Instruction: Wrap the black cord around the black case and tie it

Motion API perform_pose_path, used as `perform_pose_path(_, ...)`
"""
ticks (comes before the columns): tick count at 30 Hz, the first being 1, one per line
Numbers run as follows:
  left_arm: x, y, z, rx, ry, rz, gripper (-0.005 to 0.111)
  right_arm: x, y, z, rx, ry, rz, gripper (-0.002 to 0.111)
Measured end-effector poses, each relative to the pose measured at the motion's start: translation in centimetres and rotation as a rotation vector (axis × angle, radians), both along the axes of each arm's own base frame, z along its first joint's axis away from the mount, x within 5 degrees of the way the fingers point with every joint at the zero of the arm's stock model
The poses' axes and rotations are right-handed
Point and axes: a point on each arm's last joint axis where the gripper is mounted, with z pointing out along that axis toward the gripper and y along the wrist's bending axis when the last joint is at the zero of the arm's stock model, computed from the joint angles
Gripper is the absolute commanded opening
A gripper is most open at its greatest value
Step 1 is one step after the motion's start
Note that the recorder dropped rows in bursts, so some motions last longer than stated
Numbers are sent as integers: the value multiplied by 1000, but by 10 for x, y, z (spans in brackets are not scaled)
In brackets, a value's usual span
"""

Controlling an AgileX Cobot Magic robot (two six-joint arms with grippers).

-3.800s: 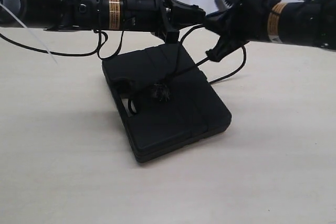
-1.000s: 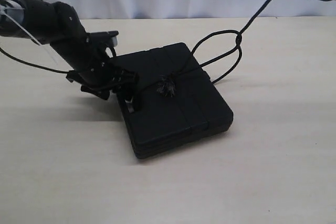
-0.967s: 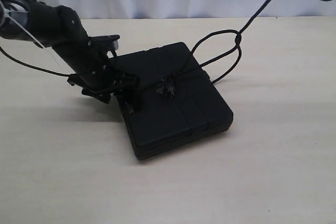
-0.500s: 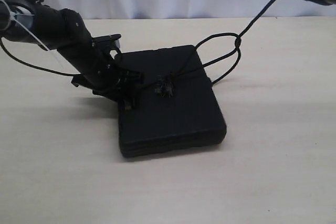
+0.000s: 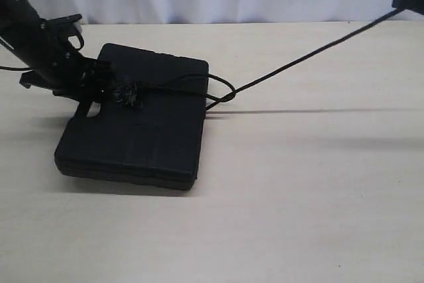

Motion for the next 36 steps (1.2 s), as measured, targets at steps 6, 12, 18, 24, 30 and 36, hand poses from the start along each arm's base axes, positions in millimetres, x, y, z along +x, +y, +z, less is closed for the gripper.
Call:
perform_pose_path(6,-13,21,-17,-6,22,93,0,-4,-39,-44,59,128,-137,4)
perform_pose_path(12,-21,39,-26,-2,10,173,0,2,-50,-83,113,228,-165,4)
perform_pose_path(18,-22,41,-28,11,-10,170,0,14,-23,-86,213,138,140,12)
perform_pose_path(24,-22,41,-27,15,-19,158,0,30,51,-60,79,74,626,52)
perform_pose_path(30,-22,41,-27,17,-23,154,0,37,139,-65,-300,124,809,58)
perform_pose_path(36,-22,41,-27,19,-23,151,0,38,209,-87,-580,100,963,58)
